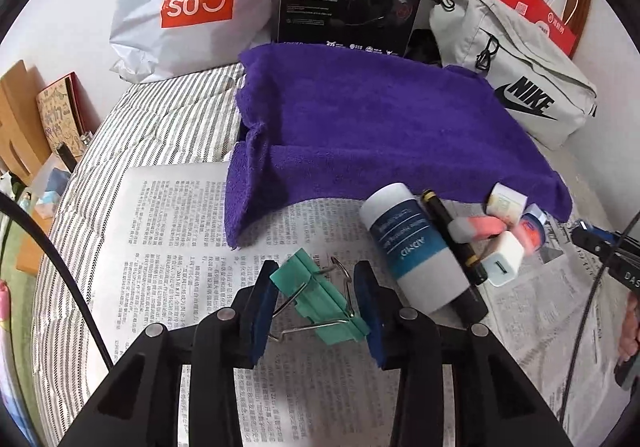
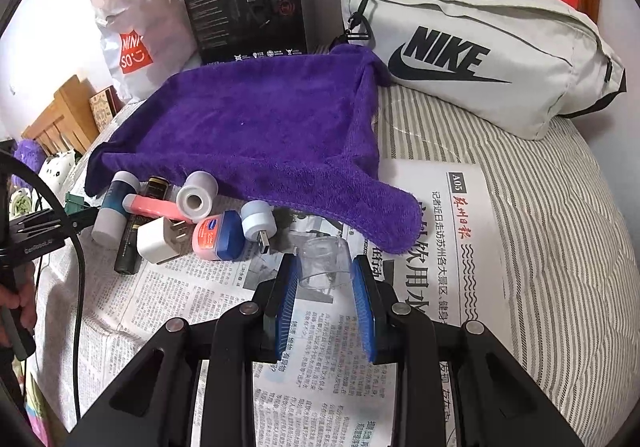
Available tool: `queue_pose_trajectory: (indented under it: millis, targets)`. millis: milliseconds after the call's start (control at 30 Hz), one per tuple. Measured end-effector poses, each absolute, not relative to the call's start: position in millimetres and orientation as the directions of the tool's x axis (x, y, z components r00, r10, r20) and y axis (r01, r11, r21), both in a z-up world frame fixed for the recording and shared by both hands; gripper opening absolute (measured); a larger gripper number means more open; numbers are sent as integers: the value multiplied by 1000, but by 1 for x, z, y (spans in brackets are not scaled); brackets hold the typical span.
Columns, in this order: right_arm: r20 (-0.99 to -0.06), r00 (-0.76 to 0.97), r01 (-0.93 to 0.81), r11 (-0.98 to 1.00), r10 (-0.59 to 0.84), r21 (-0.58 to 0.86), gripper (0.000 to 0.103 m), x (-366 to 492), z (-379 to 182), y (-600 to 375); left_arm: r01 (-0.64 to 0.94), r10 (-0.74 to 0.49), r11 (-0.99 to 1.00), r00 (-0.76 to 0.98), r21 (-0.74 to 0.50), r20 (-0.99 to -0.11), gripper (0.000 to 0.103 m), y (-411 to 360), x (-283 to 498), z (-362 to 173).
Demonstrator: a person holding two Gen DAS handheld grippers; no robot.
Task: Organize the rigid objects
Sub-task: 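Carry the clip with the left tool while the right tool carries the cap over the towel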
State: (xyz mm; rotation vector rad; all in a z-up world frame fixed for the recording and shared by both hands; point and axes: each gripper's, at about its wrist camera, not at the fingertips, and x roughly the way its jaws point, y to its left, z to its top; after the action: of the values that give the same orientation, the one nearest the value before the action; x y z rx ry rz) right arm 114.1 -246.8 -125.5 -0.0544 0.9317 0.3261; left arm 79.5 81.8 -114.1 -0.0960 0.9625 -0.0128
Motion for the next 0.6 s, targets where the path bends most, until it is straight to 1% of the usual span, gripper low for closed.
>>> queue_pose_trajectory:
  millis: [67, 167, 300, 600]
  targets:
    - [-798, 547, -303, 948, 254, 94, 28, 114, -126, -245, -30, -54, 996, 571, -86, -819, 37, 81, 79, -112]
    - [-796, 547, -308, 947, 258, 96, 28, 114, -125, -244, -31, -80, 992, 575, -119, -814, 37, 83, 76, -106]
    - [-787, 556, -314, 944, 268, 100, 28, 112, -118, -244, -29, -60, 995, 585, -94, -809, 37, 80, 75, -97]
    - [-760, 573, -337, 933, 307, 123, 28, 111, -97, -242, -13, -66, 995, 617, -94, -784, 37, 75, 77, -68]
